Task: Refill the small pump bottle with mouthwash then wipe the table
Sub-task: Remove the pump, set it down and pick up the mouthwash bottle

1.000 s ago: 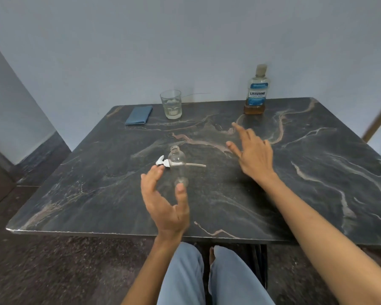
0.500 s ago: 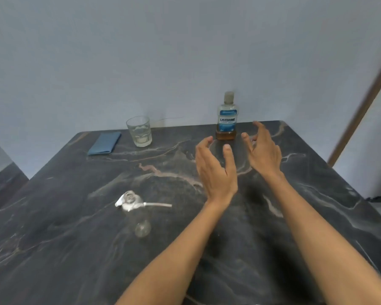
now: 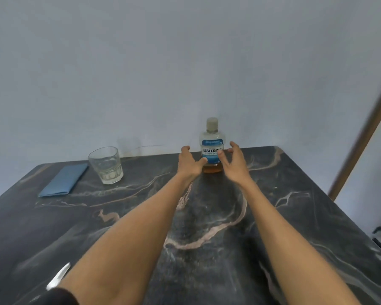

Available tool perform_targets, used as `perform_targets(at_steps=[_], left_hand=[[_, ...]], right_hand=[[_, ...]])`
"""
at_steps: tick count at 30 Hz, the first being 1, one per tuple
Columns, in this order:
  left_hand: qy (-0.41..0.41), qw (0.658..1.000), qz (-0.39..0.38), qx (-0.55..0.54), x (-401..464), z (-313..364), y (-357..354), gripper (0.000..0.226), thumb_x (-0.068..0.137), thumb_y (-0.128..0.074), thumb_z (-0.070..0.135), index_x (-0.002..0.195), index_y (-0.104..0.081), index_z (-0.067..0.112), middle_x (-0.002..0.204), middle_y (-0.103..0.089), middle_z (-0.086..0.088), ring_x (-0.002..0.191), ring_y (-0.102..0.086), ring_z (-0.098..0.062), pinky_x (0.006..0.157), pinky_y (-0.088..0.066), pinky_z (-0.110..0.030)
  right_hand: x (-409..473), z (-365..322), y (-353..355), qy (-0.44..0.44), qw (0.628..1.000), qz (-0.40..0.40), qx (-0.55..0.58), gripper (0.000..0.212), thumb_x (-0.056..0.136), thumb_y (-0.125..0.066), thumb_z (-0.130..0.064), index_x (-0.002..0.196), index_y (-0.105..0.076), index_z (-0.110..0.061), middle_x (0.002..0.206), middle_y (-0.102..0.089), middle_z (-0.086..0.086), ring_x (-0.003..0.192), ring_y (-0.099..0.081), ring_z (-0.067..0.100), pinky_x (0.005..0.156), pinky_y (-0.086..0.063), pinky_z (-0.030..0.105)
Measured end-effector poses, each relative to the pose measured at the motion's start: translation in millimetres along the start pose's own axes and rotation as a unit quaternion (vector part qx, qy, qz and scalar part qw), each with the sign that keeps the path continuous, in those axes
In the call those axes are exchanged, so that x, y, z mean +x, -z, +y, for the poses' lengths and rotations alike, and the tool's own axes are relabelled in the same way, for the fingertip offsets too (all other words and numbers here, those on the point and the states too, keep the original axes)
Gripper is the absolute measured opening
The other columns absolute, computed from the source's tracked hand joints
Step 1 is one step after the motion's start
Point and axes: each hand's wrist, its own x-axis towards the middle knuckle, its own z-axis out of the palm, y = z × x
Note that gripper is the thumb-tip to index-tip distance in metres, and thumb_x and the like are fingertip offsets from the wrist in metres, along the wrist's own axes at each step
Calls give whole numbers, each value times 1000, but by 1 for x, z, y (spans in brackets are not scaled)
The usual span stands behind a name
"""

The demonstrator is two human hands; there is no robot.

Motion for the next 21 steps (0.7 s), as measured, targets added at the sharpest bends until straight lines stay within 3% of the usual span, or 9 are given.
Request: perform_targets(at_steps=[3,5,11,16,19,21], left_hand=[[5,1000,-4,-19,17,-1,-8,69,89,-61,13,144,-21,6,149,-30,-18,137,-31,-29,110,-28,-34],[7,999,-16,-33,24,-1,-12,67,90,-59,10,145,-21,8,151,-29,-17,138,-30,-30,111,-28,-37],[11,997,-31,-67,28,-3,-23,42,92,-56,7,132,-41,4,136,-50,-16,123,-49,-28,103,-42,-37],[15,998,12,-62,13,3,-23,34,95,-53,16,127,-45,7,131,-54,-13,118,-53,-27,97,-44,-34],[-15,999,3,-51,-4,16,-10,32,95,-52,15,125,-45,6,129,-54,-14,115,-54,-27,95,-46,-34],[-51,998,-6,-28,-18,29,1,31,95,-51,16,123,-46,4,126,-55,-15,113,-55,-27,90,-46,-32]], right_hand=[[12,9,-9,-13,1000,-14,12,72,90,-49,-45,146,-16,-13,150,-26,11,136,-28,26,109,-26,39],[16,14,-13,0,1000,-20,12,66,92,-47,-43,145,-22,-12,148,-32,11,134,-33,26,107,-30,38],[20,18,-16,14,999,5,39,36,98,-43,-26,131,-42,-13,129,-54,10,114,-52,20,86,-40,22],[10,10,-12,15,999,7,33,33,97,-45,-25,128,-44,-15,123,-56,6,99,-49,9,78,-41,17],[-3,-3,-1,31,998,0,50,32,97,-45,-27,126,-45,-15,118,-55,4,103,-53,14,66,-40,8],[-14,-16,11,52,997,-5,58,32,97,-46,-28,126,-45,-16,116,-56,3,101,-54,15,64,-43,10]])
